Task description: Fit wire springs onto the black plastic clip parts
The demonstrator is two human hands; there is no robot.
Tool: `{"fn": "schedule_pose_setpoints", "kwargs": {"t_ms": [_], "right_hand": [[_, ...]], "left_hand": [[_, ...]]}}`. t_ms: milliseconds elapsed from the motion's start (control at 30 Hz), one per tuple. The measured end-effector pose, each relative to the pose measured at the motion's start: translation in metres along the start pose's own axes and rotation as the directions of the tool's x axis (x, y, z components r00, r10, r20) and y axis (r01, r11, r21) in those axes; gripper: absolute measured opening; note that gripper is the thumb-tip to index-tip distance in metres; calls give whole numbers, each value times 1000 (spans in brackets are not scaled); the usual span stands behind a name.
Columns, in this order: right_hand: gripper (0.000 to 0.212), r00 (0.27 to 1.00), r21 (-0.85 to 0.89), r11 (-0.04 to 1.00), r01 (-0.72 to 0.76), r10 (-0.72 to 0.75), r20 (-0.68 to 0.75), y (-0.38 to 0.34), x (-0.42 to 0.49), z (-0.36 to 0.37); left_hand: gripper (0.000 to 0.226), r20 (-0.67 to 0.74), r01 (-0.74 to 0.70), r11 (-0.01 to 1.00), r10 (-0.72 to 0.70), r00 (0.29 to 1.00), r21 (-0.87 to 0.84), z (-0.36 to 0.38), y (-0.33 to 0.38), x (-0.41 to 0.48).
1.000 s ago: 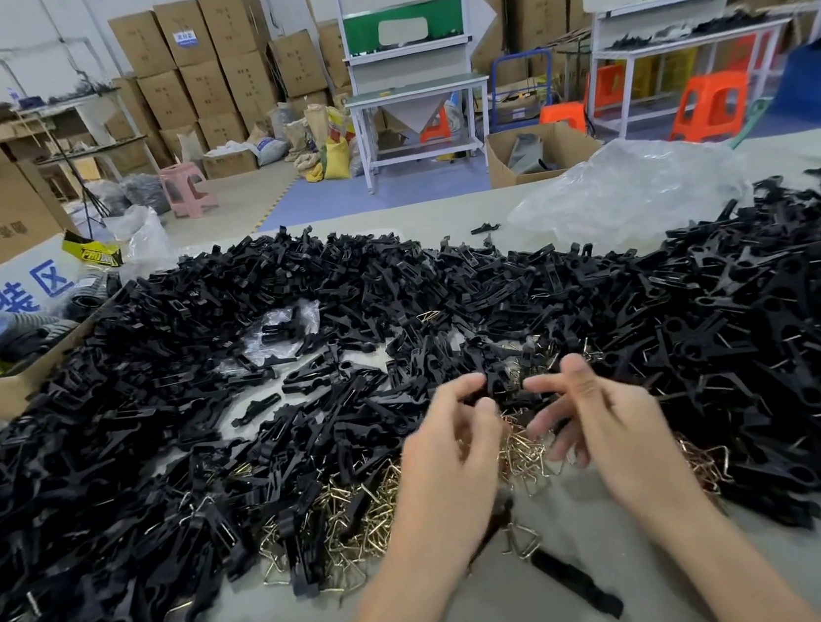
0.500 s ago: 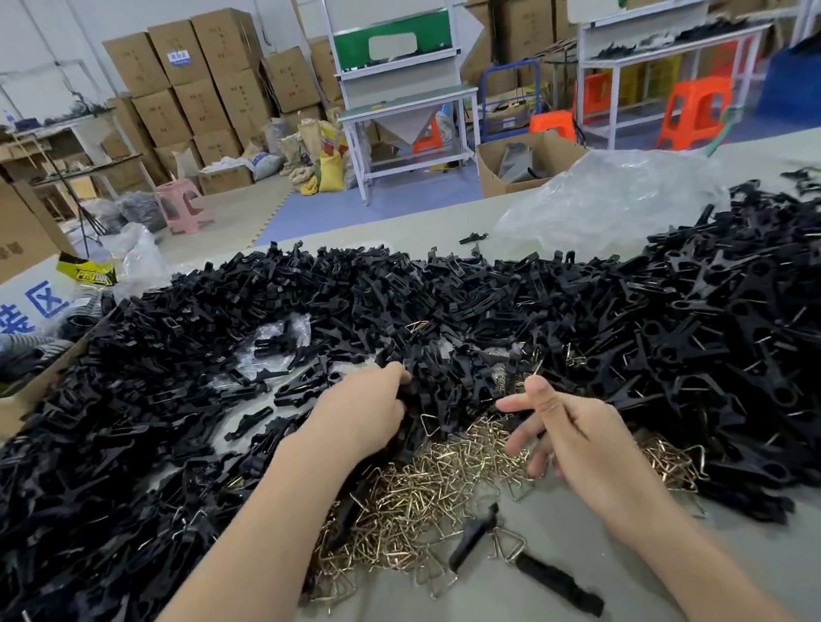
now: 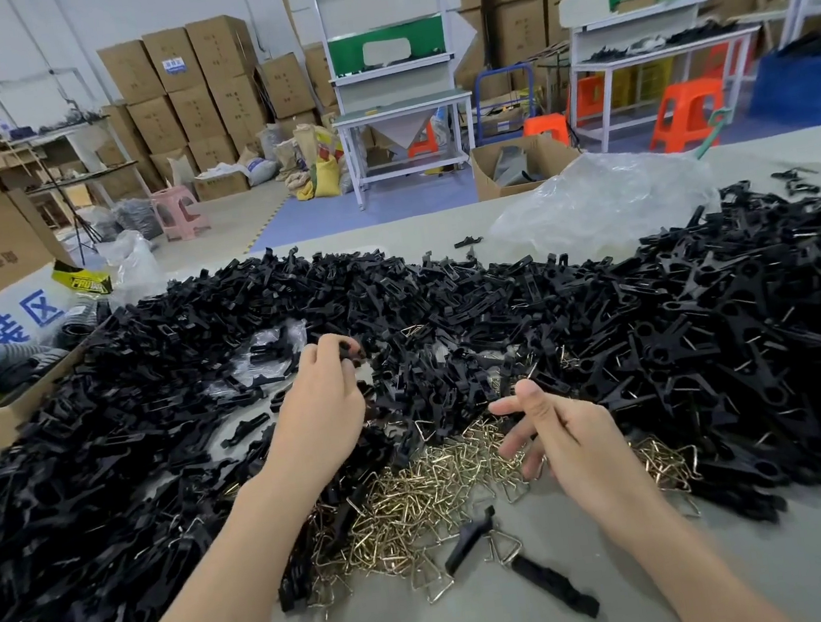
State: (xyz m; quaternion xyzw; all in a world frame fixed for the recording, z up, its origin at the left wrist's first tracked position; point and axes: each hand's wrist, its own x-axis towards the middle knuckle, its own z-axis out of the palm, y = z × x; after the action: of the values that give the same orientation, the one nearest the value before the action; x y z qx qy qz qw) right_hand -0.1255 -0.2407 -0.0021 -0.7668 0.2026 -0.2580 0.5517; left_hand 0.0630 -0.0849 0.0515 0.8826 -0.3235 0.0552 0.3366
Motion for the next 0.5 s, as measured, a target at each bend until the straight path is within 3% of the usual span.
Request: {"fn": "schedule_pose_setpoints", "kwargs": {"t_ms": [100, 267, 367, 500], "right_hand": [[45, 1000, 78, 997, 10, -12, 20, -5, -1, 0], [32, 974, 338, 938, -70, -10, 227, -17, -1, 12], [29, 951, 463, 880, -110, -42, 306, -17, -4, 20], [27, 961, 502, 856, -120, -27, 275, -16, -2, 19]], "left_hand": [[24, -89, -36, 972, 16, 996, -232, 2, 17, -19], [37, -100, -155, 848, 121, 988, -506, 30, 54, -68], [38, -47, -91, 762, 79, 996, -641, 50, 64, -82], [31, 16, -37, 660, 74, 997, -751, 51, 60, -83]]}}
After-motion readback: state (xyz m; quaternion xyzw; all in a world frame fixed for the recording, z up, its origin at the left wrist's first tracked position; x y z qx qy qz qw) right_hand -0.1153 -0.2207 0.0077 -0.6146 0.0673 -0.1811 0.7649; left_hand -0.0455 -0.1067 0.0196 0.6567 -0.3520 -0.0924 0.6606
